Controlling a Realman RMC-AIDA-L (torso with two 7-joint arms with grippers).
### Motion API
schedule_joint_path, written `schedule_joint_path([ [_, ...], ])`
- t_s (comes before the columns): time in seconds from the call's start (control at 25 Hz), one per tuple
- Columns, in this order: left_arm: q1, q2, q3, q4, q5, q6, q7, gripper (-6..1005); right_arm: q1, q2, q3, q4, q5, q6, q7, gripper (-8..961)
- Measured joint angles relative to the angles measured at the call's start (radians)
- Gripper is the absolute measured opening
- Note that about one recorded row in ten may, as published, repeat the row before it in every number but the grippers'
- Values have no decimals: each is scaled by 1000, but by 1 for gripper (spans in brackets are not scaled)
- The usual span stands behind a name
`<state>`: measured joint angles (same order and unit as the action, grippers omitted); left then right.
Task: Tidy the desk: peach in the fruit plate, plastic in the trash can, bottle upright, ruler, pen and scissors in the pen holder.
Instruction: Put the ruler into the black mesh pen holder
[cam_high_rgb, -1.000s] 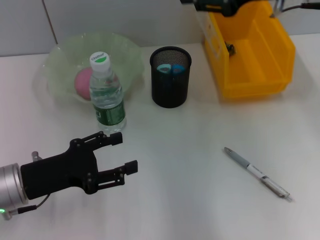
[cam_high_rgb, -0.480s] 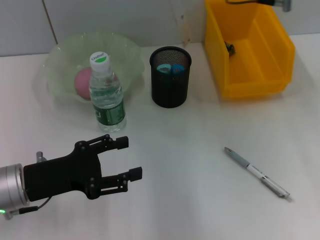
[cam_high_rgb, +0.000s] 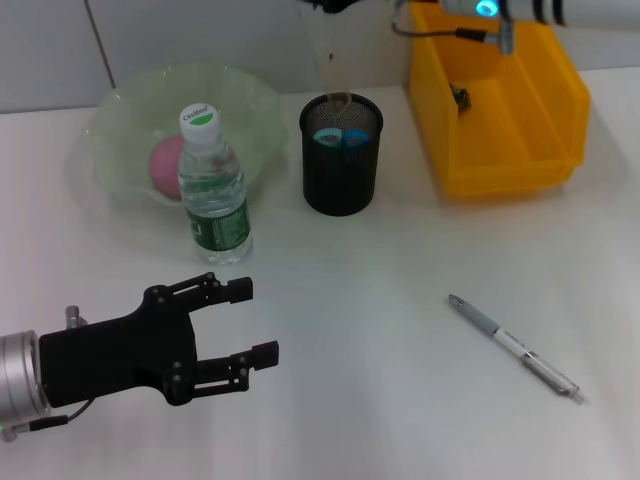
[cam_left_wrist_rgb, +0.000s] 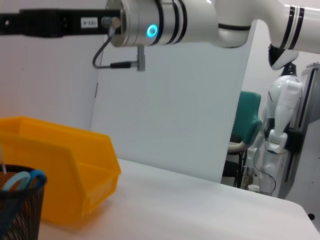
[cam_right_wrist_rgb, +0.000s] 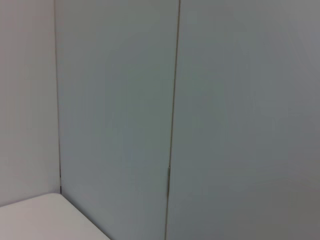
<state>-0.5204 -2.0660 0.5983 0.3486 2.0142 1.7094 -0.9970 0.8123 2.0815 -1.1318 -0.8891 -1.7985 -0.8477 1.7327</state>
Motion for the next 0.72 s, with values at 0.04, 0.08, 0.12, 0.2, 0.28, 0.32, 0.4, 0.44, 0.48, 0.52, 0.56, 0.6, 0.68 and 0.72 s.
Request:
schedule_joint_path([
  [0.04,0,0,0,0,0,0,0,811,0,0,-10,17,20,13,-16,407],
  [0.08,1,1,1,3,0,3,0,811,1,0,-20,32,43,24,-34,409],
  [0.12,1,1,1,3,0,3,0,810,2,0,-33,66,87,42,-72,412],
  [0.2,6,0,2,13,-1,15,9,810,2,0,-36,82,105,49,-86,416],
  [0.28,6,0,1,14,-2,19,9,810,3,1,-38,117,150,62,-126,420],
  [0.32,6,0,1,14,-2,19,9,810,4,2,-39,163,217,69,-191,422],
  [0.4,8,1,1,21,-2,28,10,810,4,2,-39,184,251,71,-223,426],
  [0.44,8,1,1,25,-2,31,10,810,4,2,-39,230,327,77,-298,428],
  [0.48,8,1,1,25,-2,31,10,810,4,2,-39,230,327,77,-298,430],
  [0.52,8,1,1,25,-2,31,10,810,4,2,-39,264,376,78,-355,432],
  [0.56,8,1,1,25,-2,31,10,810,4,2,-39,264,376,78,-355,434],
  [0.6,8,1,1,26,-3,33,10,810,5,2,-39,279,393,78,-375,437],
  [0.68,8,2,1,29,-5,40,10,809,5,2,-39,306,430,78,-418,441],
  [0.72,8,2,1,30,-5,41,10,809,5,2,-39,330,465,78,-458,443],
])
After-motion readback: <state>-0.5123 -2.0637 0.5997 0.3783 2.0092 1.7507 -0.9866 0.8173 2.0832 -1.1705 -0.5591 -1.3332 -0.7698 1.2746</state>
